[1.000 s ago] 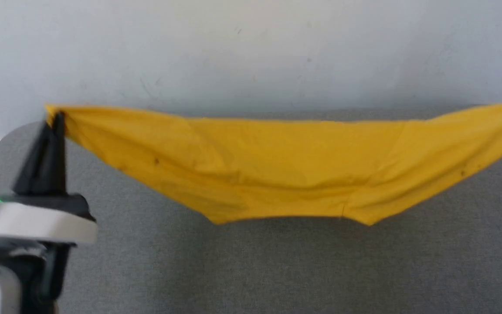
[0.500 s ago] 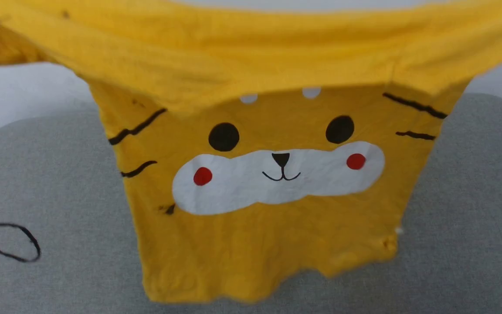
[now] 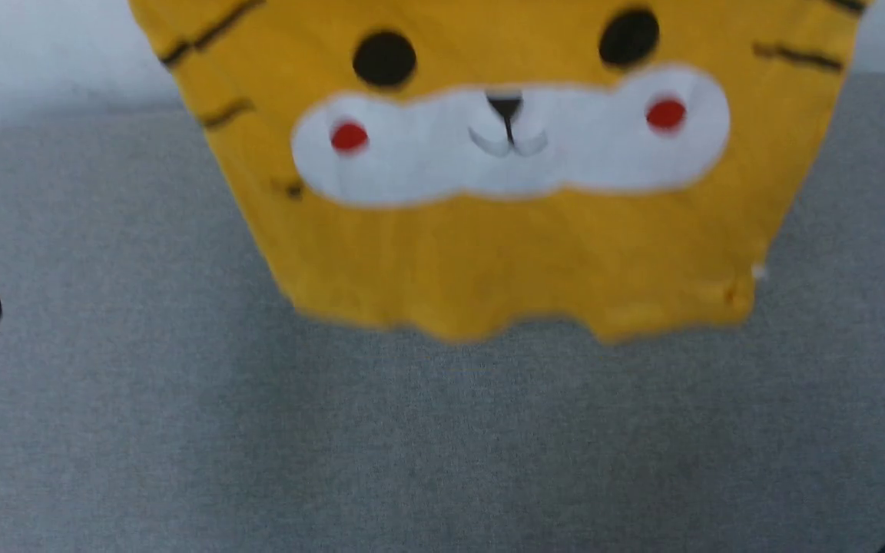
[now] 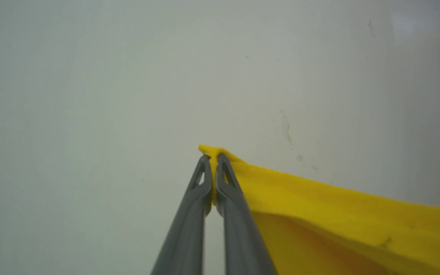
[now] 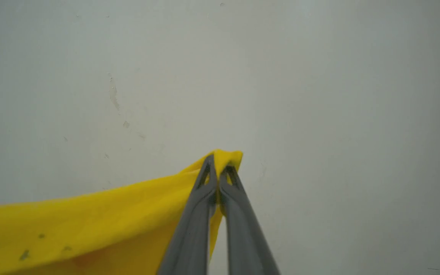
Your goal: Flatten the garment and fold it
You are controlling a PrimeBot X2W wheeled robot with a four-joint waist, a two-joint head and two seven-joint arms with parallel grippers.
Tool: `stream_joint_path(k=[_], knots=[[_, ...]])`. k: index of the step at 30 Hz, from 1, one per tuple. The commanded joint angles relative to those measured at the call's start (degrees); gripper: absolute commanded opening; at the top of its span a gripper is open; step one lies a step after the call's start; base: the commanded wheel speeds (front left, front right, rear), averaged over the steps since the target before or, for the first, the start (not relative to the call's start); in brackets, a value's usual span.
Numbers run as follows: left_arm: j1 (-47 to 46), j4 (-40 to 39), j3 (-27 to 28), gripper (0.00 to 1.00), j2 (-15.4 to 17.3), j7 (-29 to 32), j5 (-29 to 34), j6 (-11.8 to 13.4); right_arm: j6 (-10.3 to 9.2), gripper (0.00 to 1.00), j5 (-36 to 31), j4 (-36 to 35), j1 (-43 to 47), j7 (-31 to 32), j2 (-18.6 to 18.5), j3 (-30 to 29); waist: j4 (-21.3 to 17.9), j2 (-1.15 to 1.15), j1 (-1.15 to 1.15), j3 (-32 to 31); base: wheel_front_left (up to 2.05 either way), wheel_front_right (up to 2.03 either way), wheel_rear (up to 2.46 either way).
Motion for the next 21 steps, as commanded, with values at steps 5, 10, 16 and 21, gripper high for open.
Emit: stream_joint_path(k=[5,10,16,21], knots=[[-9.03,7.67,-1.19,0.0,1.34,-2.22,0.7,-1.12,-0.05,0.0,-2.09,7.97,-9.53,-4.15,-0.28,3.66,-0.51,0.0,-0.01,10.35,0.0,0.0,0.0],[-18.83,15.15,-1.65,0.0,1.61,-6.67,1.93,-1.41,-0.05,0.0,-4.58,16.76,-18.49,-9.35,1.25,6.06,-0.33,0.0,-0.01,14.91,0.0,0.0,0.0],[-27.51,23.4,-2.31,0.0,1.09,-11.78,2.86,-1.62,-0.05,0.0,-6.78,25.48,-25.84,-15.38,4.51,7.87,0.27,0.0,-0.01,18.85,0.0,0.0,0.0],[-29.49,28.84,-3.27,0.0,-0.34,-16.16,3.43,-1.98,-0.05,0.0,-6.31,30.17,-27.06,-18.33,6.07,9.97,1.48,0.0,-0.01,20.69,0.0,0.0,0.0]])
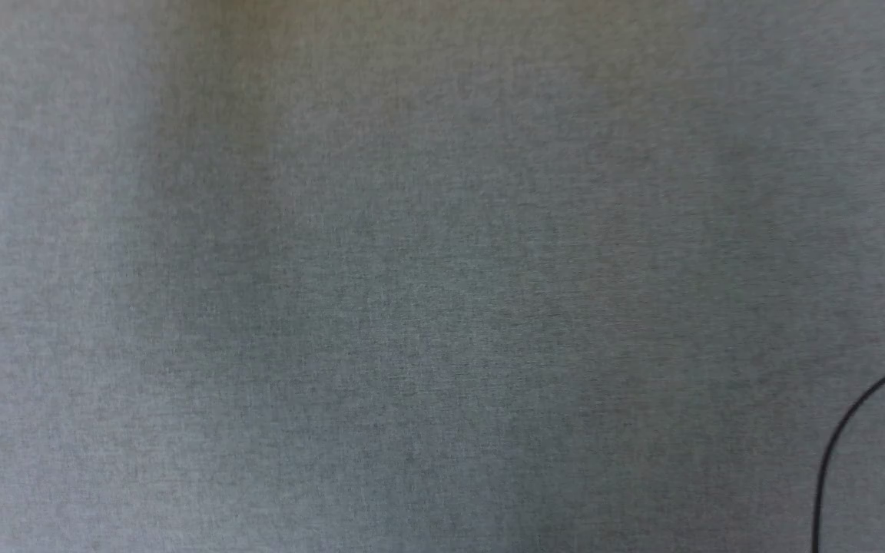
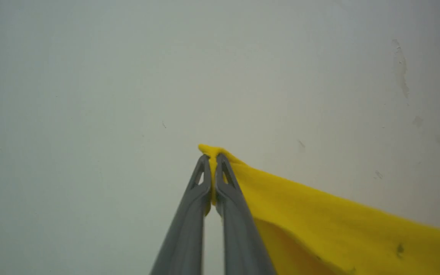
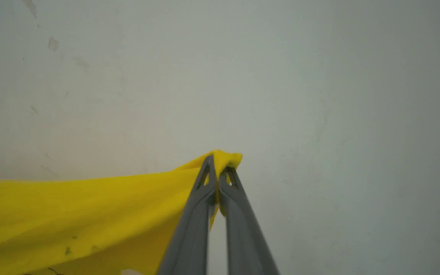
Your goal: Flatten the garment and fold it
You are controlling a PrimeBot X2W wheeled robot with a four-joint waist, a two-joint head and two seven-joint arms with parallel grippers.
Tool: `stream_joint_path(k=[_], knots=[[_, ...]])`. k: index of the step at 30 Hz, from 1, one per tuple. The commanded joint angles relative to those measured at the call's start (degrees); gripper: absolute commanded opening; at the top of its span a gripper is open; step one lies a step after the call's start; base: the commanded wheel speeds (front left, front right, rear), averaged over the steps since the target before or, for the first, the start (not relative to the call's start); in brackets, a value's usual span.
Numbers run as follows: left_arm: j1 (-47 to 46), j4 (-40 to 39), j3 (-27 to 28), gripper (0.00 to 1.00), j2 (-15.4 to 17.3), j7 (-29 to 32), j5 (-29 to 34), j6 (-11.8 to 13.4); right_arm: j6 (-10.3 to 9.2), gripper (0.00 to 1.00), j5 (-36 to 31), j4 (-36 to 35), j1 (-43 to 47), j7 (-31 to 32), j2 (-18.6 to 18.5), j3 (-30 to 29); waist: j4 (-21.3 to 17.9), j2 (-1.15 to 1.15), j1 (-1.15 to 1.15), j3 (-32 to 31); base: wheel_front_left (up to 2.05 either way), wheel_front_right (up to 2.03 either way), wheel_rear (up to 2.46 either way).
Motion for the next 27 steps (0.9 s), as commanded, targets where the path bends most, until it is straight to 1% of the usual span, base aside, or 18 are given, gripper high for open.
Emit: stream_joint_path(k=[1,7,12,14,18,20,24,27], knots=[[-0.11,1.07,-0.5,0.0,-0.63,-0.78,0.48,-0.64,-0.06,0.0,0.2,0.68,0.27,-0.85,0.07,0.39,1.33,0.0,-0.02,1.75,0.0,0.0,0.0],[5.72,5.95,-3.85,0.0,-2.74,-4.13,1.83,-1.97,-0.06,0.0,1.96,3.59,5.96,-3.94,0.16,1.83,2.43,0.0,-0.02,0.8,0.0,0.0,0.0],[15.59,7.3,-6.45,0.0,-4.9,-6.45,2.93,-2.16,-0.06,0.0,4.45,4.17,15.73,-5.56,-0.46,3.69,3.12,0.0,-0.02,-3.2,0.0,0.0,0.0],[20.46,7.29,-6.83,0.0,-5.05,-6.79,3.07,-1.98,-0.06,0.0,5.96,3.67,20.66,-5.89,-0.73,4.51,3.13,0.0,-0.02,-5.66,0.0,0.0,0.0],[30.62,6.59,-7.02,0.0,-3.23,-6.01,3.36,-1.79,-0.06,0.0,8.45,0.88,31.64,-5.16,-1.93,7.16,2.79,0.0,-0.02,-11.09,0.0,0.0,0.0],[35.92,6.18,-7.7,0.0,-2.21,-3.34,2.99,-2.31,-0.06,0.0,10.38,-1.34,37.49,-4.07,-2.45,7.78,2.59,0.0,-0.02,-13.94,0.0,0.0,0.0],[45.58,3.46,-10.4,0.0,1.22,1.67,4.71,-2.96,-0.06,0.0,12.79,-6.4,48.96,-1.04,-4.5,8.62,2.2,0.0,-0.02,-19.1,0.0,0.0,0.0],[52.15,0.0,-11.56,0.0,2.83,5.67,5.16,-2.61,-0.06,0.0,13.62,-9.34,56.16,1.3,-5.87,7.73,2.01,0.0,-0.02,-22.38,0.0,0.0,0.0]])
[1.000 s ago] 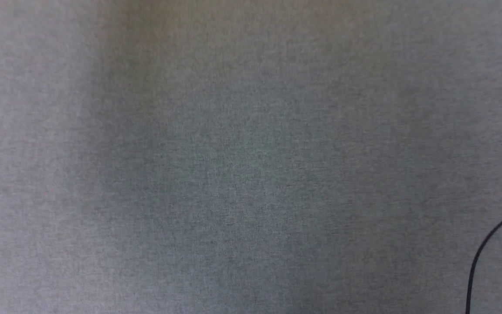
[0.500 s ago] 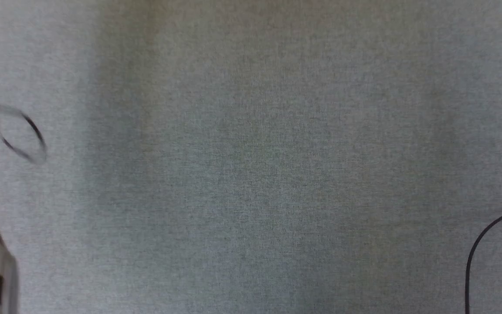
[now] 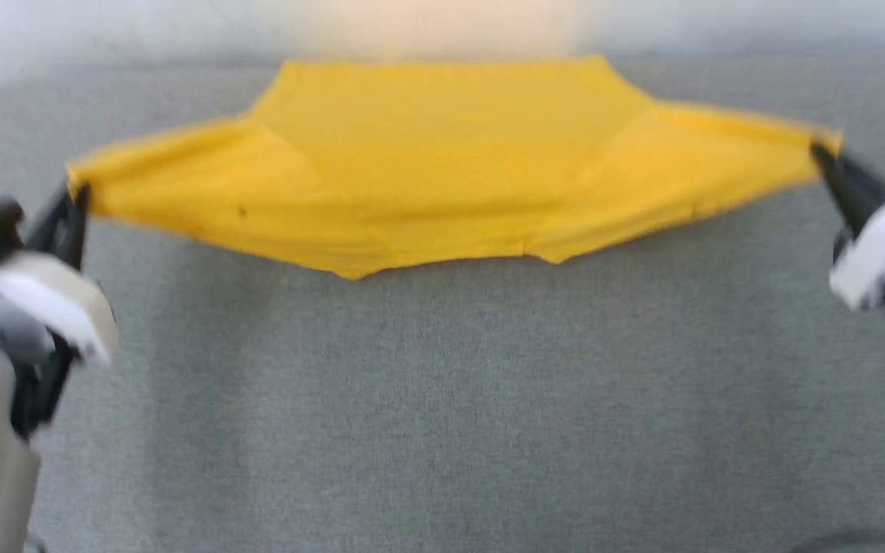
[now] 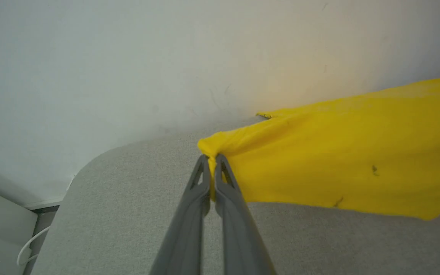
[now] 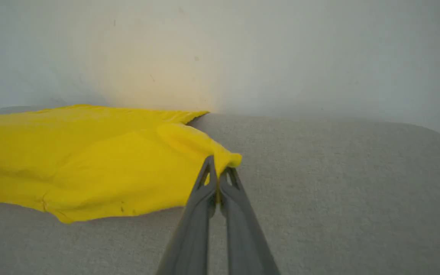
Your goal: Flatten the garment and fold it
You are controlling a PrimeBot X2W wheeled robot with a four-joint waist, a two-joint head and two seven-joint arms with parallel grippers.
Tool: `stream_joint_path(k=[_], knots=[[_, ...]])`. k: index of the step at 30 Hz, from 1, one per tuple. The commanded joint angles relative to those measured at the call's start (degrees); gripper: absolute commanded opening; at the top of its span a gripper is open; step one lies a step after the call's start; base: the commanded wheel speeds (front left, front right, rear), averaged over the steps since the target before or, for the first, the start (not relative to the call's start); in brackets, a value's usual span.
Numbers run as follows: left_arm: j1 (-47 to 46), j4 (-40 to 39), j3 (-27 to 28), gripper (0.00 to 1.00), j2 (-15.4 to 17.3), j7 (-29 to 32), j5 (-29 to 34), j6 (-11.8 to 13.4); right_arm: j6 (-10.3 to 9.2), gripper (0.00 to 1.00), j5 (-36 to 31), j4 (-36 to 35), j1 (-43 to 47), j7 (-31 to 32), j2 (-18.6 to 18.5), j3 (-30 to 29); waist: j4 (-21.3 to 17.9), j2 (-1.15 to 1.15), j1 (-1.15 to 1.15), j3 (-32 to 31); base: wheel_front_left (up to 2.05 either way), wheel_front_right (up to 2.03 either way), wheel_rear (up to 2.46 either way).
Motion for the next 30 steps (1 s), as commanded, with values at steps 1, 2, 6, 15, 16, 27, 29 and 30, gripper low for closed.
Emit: stream_joint_path(k=[1,2,6,15,16,27,29,30], knots=[[3.21,-1.56,-0.23,0.0,1.03,1.81,0.14,0.37,-0.06,0.0,0.29,-1.44,2.85,0.89,-0.87,-0.69,-0.6,0.0,0.02,-7.75,0.0,0.0,0.0],[5.52,-2.76,-0.47,0.0,1.86,3.29,0.31,0.59,-0.06,0.0,0.46,-2.42,4.98,1.81,-1.11,-1.26,-0.63,0.0,0.02,-8.73,0.0,0.0,0.0],[12.39,-6.51,-1.54,0.0,4.23,8.07,0.83,1.0,-0.06,0.0,1.01,-5.42,11.31,6.02,-1.79,-3.2,-0.41,0.0,0.02,-11.44,0.0,0.0,0.0],[30.52,-18.17,0.77,0.0,7.9,15.34,-3.14,3.54,-0.06,0.0,0.0,-17.47,29.18,21.86,-1.19,-14.0,0.14,0.0,0.02,-15.91,0.0,0.0,0.0],[32.1,-19.4,0.99,0.0,7.94,15.71,-3.66,3.78,-0.06,0.0,-0.13,-18.95,31.15,23.87,-0.72,-15.56,0.26,0.0,0.02,-16.12,0.0,0.0,0.0],[44.77,-29.24,-0.05,0.0,5.32,18.72,-8.39,5.41,-0.06,0.0,-5.76,-33.18,47.9,42.55,8.25,-28.74,1.61,0.0,0.02,-15.47,0.0,0.0,0.0],[45.79,-30.26,-0.83,0.0,3.37,18.25,-9.73,5.49,-0.06,0.0,-7.8,-33.68,48.97,42.91,9.69,-29.29,1.73,0.0,0.02,-14.84,0.0,0.0,0.0],[46.13,-30.46,-1.07,0.0,1.9,18.06,-11.1,5.58,-0.06,0.0,-8.64,-33.58,49.25,42.84,10.29,-29.12,1.86,0.0,0.02,-14.57,0.0,0.0,0.0]])
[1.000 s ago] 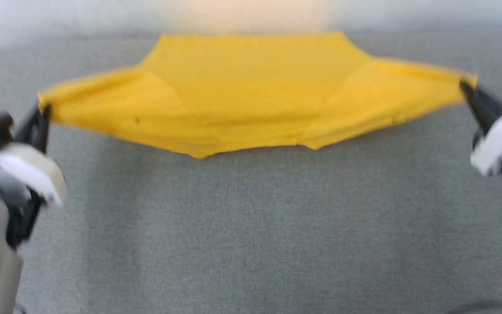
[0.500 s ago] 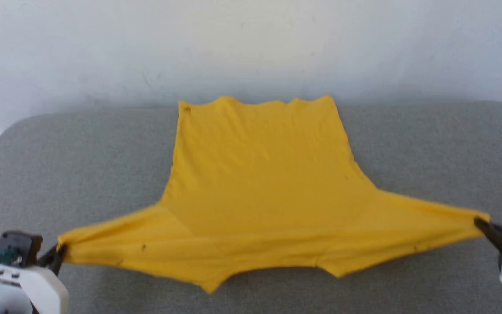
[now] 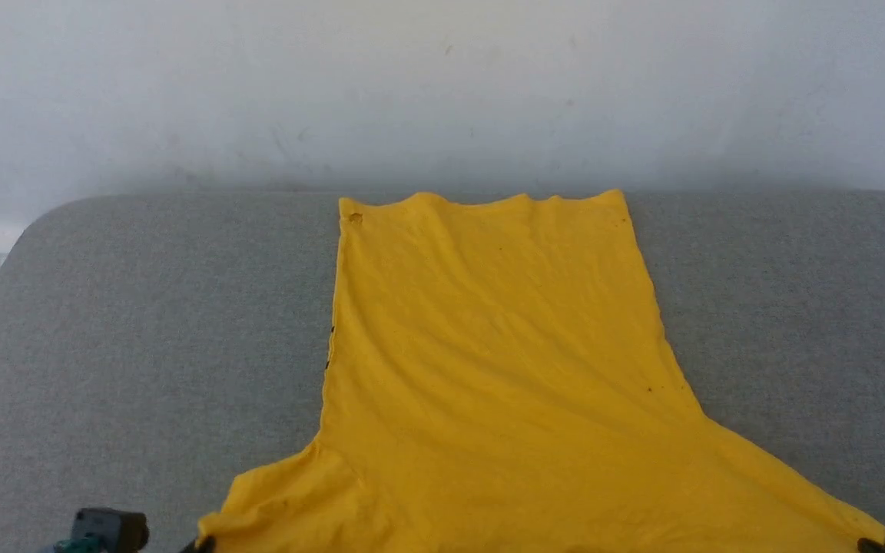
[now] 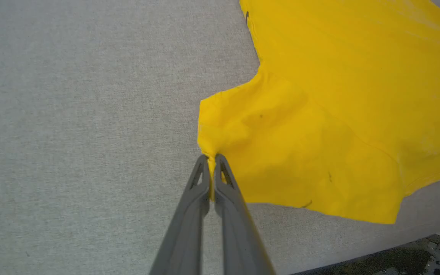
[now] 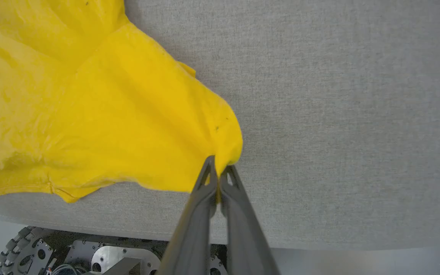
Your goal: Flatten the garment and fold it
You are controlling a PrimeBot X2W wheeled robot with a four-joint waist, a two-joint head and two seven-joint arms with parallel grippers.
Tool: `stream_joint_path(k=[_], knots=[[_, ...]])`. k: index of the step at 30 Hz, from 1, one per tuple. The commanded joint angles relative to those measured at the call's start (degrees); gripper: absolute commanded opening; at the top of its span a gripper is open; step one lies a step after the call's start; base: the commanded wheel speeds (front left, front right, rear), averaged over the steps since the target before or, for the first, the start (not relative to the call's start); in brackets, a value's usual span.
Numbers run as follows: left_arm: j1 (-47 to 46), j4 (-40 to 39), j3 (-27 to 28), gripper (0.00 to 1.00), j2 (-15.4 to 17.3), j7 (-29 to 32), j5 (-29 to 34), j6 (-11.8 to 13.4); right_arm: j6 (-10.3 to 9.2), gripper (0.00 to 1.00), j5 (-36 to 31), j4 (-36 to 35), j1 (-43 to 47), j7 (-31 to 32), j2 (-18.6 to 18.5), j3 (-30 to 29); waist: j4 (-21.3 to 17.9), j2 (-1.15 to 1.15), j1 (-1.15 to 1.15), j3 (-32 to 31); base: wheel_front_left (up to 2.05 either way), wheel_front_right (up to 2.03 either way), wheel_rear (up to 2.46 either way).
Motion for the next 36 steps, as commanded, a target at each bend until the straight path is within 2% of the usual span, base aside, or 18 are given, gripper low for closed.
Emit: stream_joint_path(k=[1,7,8,9,15,21,28,36], knots=[[0.58,-0.13,-0.31,0.0,-0.66,-0.48,-0.34,0.39,-0.11,0.0,-0.55,0.06,0.43,-0.14,0.4,0.12,0.37,0.0,0.0,0.5,0.0,0.0,0.0],[-0.05,2.51,-3.05,0.0,-3.14,-1.21,-0.33,-0.19,-0.11,0.0,-2.73,1.94,-1.62,-1.78,1.0,1.65,1.39,0.0,0.0,2.04,0.0,0.0,0.0],[-0.45,2.87,-3.21,0.0,-3.42,-1.45,-0.34,-0.26,-0.11,0.43,-3.18,2.02,-2.3,-1.81,0.56,2.18,1.58,0.0,0.0,2.34,0.0,0.0,0.0],[-0.9,3.05,-3.37,0.0,-3.65,-1.64,-0.31,-0.32,-0.11,1.0,-3.22,1.94,-3.11,-1.89,0.11,2.79,1.83,0.0,0.0,2.64,0.0,0.0,0.0],[-3.03,0.28,-3.67,0.0,-4.41,-1.68,-0.38,-0.02,-0.11,1.0,-2.39,0.53,-11.74,-2.46,-1.39,4.41,4.33,0.0,0.0,6.17,0.0,0.0,0.0],[-5.35,-4.7,-5.61,0.0,-6.96,-2.38,0.71,0.97,-0.11,1.0,-4.31,3.21,-26.0,-2.17,-1.6,4.95,8.99,0.0,0.0,14.23,0.0,0.0,0.0],[-10.6,-7.28,-8.89,0.0,-10.68,-5.8,4.52,1.41,-0.11,1.0,-7.61,12.65,-44.22,2.23,-0.92,3.3,15.81,0.0,0.0,23.71,0.0,0.0,0.0],[-14.79,-7.81,-12.52,0.0,-13.87,-7.34,6.21,0.59,-0.11,1.0,-15.3,24.88,-59.51,3.71,-6.19,4.67,21.86,0.0,0.0,30.84,0.0,0.0,0.0]])
